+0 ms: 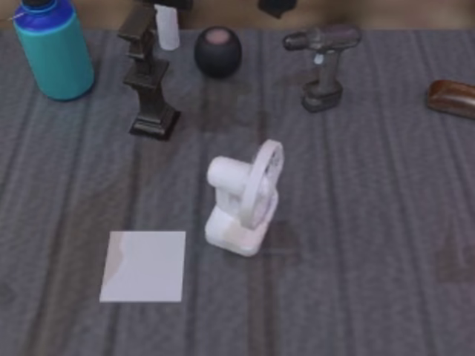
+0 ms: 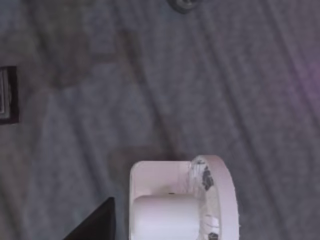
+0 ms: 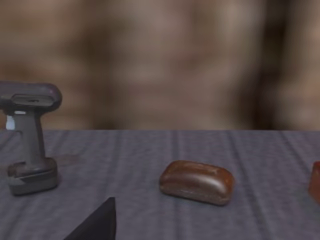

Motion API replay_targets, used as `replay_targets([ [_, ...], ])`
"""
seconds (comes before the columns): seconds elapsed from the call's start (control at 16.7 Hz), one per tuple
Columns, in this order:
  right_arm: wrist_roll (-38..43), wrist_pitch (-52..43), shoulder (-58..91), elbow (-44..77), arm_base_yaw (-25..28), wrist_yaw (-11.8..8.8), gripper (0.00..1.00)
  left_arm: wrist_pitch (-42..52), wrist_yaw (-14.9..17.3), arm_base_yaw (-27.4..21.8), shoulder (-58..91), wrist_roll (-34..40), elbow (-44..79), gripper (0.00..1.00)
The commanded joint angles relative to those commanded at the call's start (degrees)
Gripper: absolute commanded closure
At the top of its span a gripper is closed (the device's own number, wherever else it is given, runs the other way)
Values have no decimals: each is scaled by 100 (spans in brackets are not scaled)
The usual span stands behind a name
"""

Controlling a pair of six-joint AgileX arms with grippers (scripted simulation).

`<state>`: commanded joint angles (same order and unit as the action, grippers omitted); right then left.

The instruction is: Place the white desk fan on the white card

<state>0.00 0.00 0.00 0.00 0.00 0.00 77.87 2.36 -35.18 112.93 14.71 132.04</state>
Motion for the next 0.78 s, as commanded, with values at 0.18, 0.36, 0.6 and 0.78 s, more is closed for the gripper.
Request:
replay_targets([
  [0.18, 0, 0, 0, 0, 0, 0, 0, 1050, -92, -301, 1334, 218, 882, 0],
  [0.36, 0, 0, 0, 0, 0, 0, 0, 1846, -168, -522, 2212, 355, 1395, 0],
  [0.6, 0, 0, 0, 0, 0, 0, 0, 2156, -198, -612, 2526, 400, 1561, 0],
  [0.78, 0, 0, 0, 0, 0, 0, 0, 2156, -198, -612, 2526, 400, 1561, 0],
])
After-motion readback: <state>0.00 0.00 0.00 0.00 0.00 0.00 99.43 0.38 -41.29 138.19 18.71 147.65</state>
